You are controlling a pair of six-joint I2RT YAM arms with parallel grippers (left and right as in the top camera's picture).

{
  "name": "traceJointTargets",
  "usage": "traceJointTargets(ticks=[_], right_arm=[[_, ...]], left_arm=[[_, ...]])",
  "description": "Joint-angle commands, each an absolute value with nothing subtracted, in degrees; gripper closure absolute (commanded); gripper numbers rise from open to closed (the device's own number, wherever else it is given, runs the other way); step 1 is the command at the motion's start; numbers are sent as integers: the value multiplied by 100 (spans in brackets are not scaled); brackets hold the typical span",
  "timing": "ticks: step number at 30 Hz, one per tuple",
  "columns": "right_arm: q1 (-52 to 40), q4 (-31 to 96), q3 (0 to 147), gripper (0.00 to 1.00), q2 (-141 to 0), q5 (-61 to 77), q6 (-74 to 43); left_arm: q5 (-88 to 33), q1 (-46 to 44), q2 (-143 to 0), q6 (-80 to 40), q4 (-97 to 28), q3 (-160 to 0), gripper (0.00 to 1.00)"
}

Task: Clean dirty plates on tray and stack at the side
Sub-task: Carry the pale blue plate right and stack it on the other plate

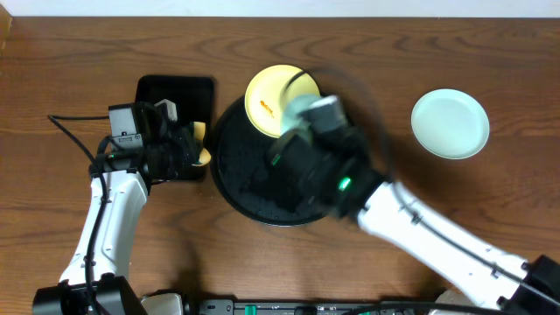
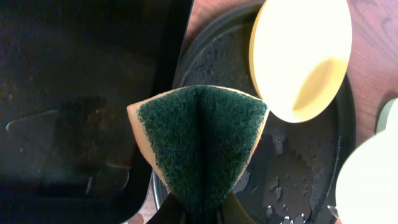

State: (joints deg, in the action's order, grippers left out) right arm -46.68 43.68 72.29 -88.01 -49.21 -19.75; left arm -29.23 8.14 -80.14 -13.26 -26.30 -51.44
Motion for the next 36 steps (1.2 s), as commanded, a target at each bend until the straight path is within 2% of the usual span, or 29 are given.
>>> traceJointTargets(ticks=[1, 6, 7, 10, 14, 19, 26, 28, 30, 33, 36], right_arm=[[-3310, 4219, 7244, 99, -8796, -3033, -1964], [-1129, 3935, 7242, 99, -8801, -895, -1920], [-370, 3800, 7242, 99, -8829, -248, -1898], [753, 3634, 7242, 99, -8923, 327, -1898], [1789, 3599, 7242, 99, -9168, 412, -1848], [2558, 3503, 7242, 99, -9677, 838, -1658], [2663, 3489, 7242, 95, -10167, 1015, -1273], [2655, 3441, 7242, 58, -10324, 1022, -1247], [2655, 3400, 7242, 44, -10388, 1205, -998], [2655, 3518, 7269, 33, -10372, 2099, -263], [2543, 3837, 7487, 36, -10372, 2574, 207]], left_arm=[[-2864, 834, -8005, -1232, -2720, -5122, 92], [-2864, 834, -8005, -1232, -2740, -5122, 92], [-2864, 834, -8005, -1232, -2740, -5122, 92], [-2864, 834, -8005, -1232, -2738, -5122, 92], [-2864, 834, -8005, -1232, -2740, -5122, 92], [-2864, 834, -8005, -1232, -2740, -5122, 92], [-2864, 834, -8005, -1232, -2738, -5122, 92], [-2864, 834, -8005, -1232, -2740, -5122, 92], [-2864, 834, -8005, -1232, -2738, -5122, 92], [-2864, 834, -8005, -1229, -2738, -5122, 92], [-2862, 834, -8005, -1229, -2738, -5122, 92]])
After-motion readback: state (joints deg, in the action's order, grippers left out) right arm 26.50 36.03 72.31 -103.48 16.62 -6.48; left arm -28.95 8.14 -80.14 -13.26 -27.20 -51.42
